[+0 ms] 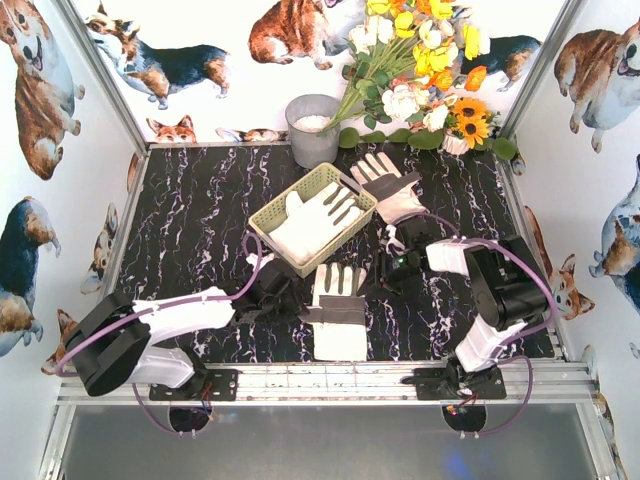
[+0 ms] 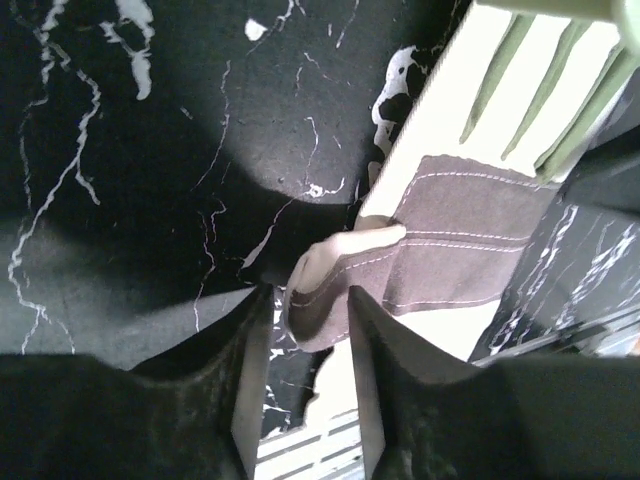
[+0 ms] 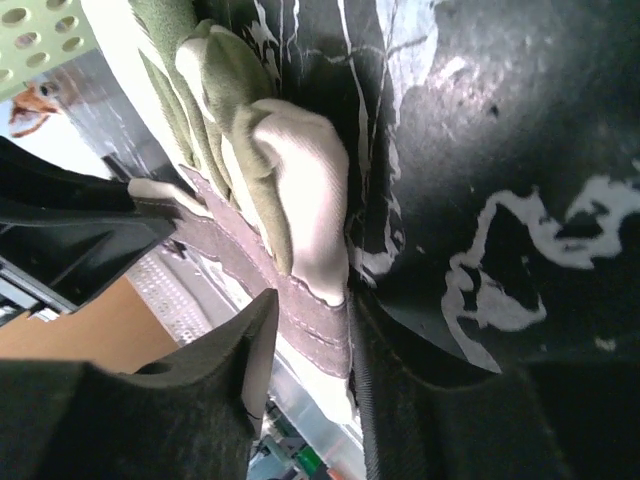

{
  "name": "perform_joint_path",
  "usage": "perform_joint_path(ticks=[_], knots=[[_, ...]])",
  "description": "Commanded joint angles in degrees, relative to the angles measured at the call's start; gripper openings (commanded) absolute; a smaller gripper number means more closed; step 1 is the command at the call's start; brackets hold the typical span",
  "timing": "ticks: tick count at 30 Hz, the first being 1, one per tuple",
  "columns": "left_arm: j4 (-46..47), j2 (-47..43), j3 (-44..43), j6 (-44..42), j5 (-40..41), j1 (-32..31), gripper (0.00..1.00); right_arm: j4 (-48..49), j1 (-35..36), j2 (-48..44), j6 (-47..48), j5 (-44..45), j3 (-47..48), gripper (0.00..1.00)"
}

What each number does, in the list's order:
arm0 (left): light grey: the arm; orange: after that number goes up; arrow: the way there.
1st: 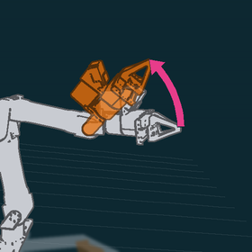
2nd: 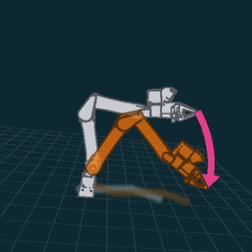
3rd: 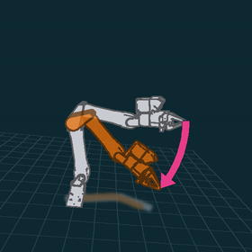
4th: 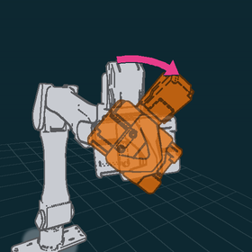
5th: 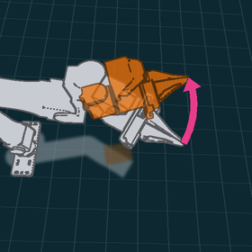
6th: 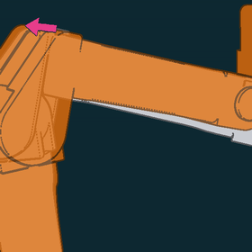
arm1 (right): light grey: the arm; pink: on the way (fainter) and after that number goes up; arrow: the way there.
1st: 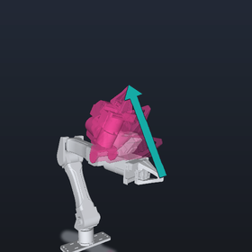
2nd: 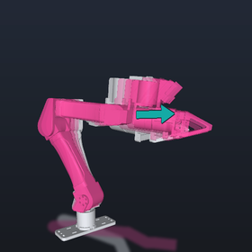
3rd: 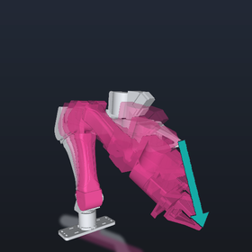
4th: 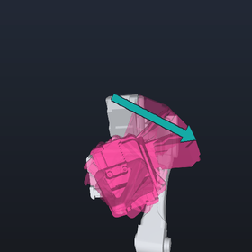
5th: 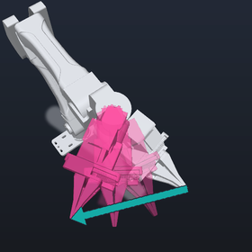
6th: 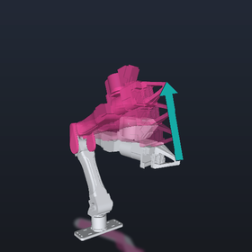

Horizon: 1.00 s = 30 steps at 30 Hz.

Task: Put the gloves into the storage basket
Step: Adjust the glove at the center of the board, then move the glove to the center of the board.

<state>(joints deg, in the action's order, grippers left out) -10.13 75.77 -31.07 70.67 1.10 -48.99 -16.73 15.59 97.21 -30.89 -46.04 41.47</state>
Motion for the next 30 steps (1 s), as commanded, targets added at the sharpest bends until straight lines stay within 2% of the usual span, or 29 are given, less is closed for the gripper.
perform_joint_path(ticks=[1, 6, 11, 14, 17, 23, 30], knots=[[-4.5, -3.6, -3.1, -1.5, 3.7, -0.4, 0.39, -5.2, -0.8, -6.3, 3.7, 2.4, 3.1, 0.41], [-16.1, -7.0, -10.6, -7.9, 10.4, -0.3, 0.69, -13.5, -6.7, -16.3, 4.7, 5.3, 5.5, 0.52], [-24.6, -8.1, -19.8, -16.3, 15.8, 2.1, 0.86, -18.3, -11.5, -21.6, 3.9, 10.6, 9.8, 0.57], [-27.0, -8.5, -23.4, -21.2, 16.0, 6.8, 0.91, -16.3, -13.7, -20.1, 0.4, 13.2, 11.8, 0.56], [-27.1, -9.6, -25.7, -25.1, 14.1, 15.2, 0.94, -11.4, -15.4, -16.5, -3.6, 15.0, 13.3, 0.56], [-23.8, -9.5, -28.1, -30.7, 5.4, 30.8, 0.96, -3.4, -17.7, -6.3, -8.8, 21.4, 17.1, 0.55], [-20.6, -2.0, -31.5, -33.9, -0.2, 38.6, 0.96, 1.2, -20.4, 6.4, -13.1, 23.2, 24.1, 0.55]])
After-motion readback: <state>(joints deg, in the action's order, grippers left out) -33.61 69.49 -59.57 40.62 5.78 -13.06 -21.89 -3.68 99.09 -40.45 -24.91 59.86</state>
